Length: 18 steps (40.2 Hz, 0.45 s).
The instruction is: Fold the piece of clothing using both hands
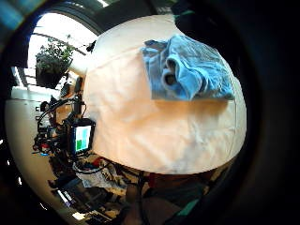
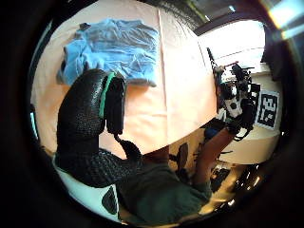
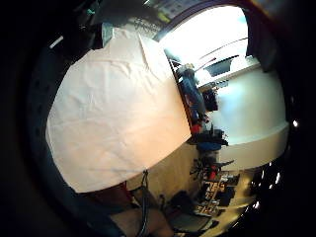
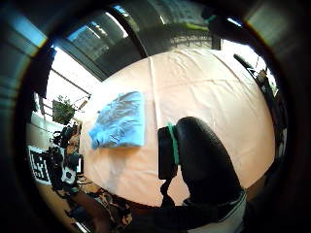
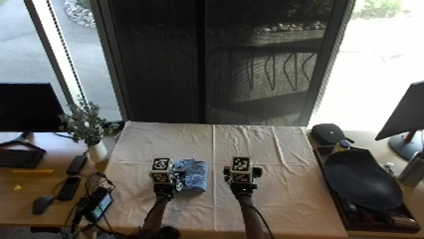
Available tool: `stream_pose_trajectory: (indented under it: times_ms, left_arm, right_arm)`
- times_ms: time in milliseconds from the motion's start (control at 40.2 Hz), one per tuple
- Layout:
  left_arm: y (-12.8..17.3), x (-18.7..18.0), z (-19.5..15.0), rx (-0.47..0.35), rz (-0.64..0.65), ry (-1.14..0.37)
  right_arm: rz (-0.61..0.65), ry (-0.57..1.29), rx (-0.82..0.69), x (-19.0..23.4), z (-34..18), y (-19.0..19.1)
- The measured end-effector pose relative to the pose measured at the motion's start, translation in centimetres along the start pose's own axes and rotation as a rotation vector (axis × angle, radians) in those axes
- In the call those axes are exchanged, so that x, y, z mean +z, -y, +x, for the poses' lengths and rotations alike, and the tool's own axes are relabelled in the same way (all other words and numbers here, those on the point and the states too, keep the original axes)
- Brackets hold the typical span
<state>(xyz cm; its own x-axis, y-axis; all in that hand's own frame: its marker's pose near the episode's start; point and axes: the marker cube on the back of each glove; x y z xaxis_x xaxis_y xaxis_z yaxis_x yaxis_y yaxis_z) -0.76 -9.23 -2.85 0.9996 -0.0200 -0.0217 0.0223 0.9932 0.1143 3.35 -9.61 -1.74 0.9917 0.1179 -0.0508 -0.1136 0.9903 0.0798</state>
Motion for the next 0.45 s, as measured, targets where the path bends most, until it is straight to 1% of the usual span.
stream_pose_trajectory:
  times_ms: [50,124,224,323,447]
  left_arm:
    - [-0.7,1.4,0.5,0.010,-0.078,-0.019]
    - [-0.8,2.4,0.6,0.020,-0.107,0.005]
    - [-1.3,2.7,0.8,0.017,-0.142,0.024]
    - [-1.0,3.2,1.0,0.032,-0.130,0.016]
    - [-1.1,3.1,1.1,0.038,-0.117,0.020]
  right_arm:
    - [-0.026,0.012,-0.012,0.7,0.4,-0.2]
    - [-0.046,0.027,-0.014,1.3,0.9,-0.4]
    - [-0.058,0.035,-0.013,1.2,1.5,-0.6]
    - [-0.065,0.042,-0.009,1.4,1.8,-0.5]
    - [-0.060,0.061,-0.003,0.7,1.9,-0.8]
